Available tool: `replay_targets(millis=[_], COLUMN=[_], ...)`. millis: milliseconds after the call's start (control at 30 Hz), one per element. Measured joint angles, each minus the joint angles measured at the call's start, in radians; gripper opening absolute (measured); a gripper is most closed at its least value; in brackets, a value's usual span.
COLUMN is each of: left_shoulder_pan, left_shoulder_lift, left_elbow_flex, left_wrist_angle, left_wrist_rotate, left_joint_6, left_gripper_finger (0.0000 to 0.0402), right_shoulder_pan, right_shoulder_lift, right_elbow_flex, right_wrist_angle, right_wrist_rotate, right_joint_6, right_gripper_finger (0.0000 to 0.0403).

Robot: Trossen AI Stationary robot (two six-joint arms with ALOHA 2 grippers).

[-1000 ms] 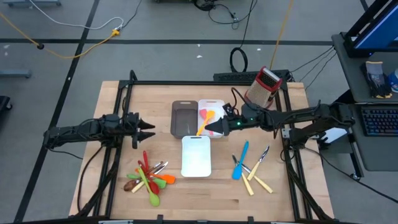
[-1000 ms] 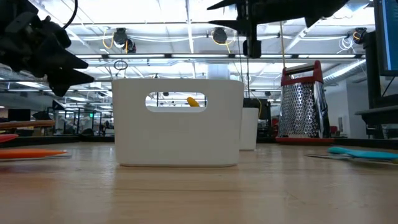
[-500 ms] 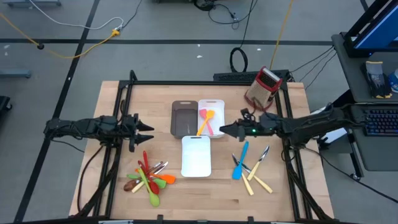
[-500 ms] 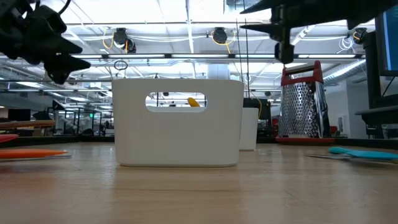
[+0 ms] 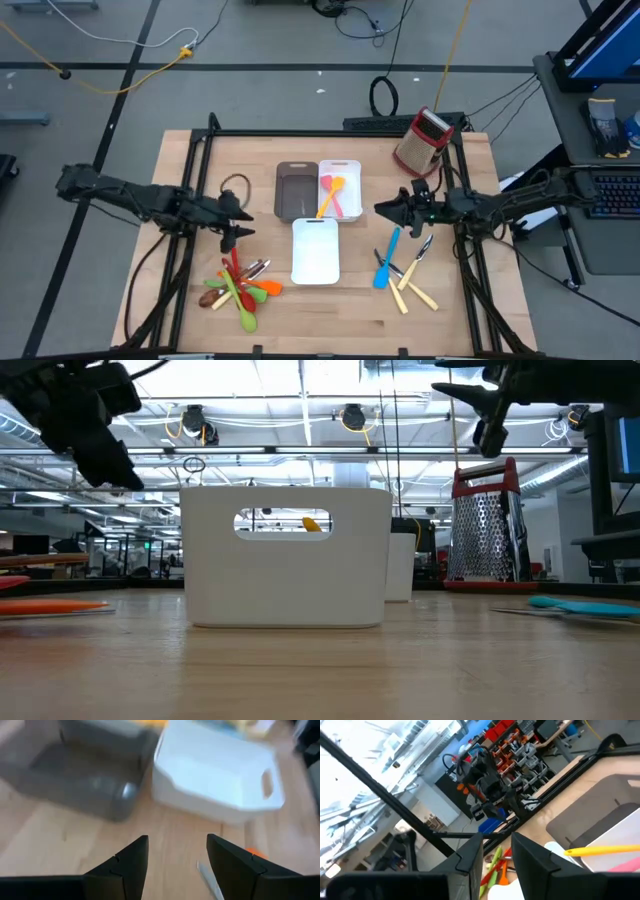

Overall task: Pick & Place Kitchen Items
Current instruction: Put the green serving spoon into the black bin

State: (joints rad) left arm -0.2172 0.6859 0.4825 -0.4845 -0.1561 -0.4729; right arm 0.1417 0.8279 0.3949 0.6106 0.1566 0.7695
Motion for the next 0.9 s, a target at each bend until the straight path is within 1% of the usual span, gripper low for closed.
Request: replay_targets(millis=[233,333,467,600,767,900], left_shoulder_pan=[-0.075,-0.113,-0.163,-0.203,-0.248,-0.272], left_shoulder_lift=[0.226,0.293,0.362,0.413,0.455,0.478], left_elbow_flex=[0.215,0.302,0.396,0.44,0.444,0.444], left_wrist_angle=[-0.274,-0.381,-0.466,-0.5,-0.538,-0.578], left_wrist_rotate=[0.026,0.027,0.048,0.087,0.136,0.201], left_joint_6=[-0.111,-0.154,-0.216,-0.311,-0.46,-0.667], left_gripper_finger=[0.0207,0.0207,0.0207,0.0207,0.0207,0.0207], right_shoulder_pan=[0.015,0.022,0.024,0.024,0.024,0.024], right_shoulder_lift=[-0.043,-0.06,-0.086,-0.108,-0.135,-0.156], right_elbow_flex=[-0.048,-0.067,-0.098,-0.133,-0.167,-0.186], right_wrist_angle=[-0.001,0.0,0.001,0.007,0.015,0.022], right_wrist_rotate=[-0.003,-0.003,-0.003,-0.003,-0.002,-0.002], right_joint_6=[-0.138,-0.184,-0.205,-0.206,-0.208,-0.218], right_gripper_finger=[0.0095,0.0095,0.0094,0.0095,0.0094,0.0095])
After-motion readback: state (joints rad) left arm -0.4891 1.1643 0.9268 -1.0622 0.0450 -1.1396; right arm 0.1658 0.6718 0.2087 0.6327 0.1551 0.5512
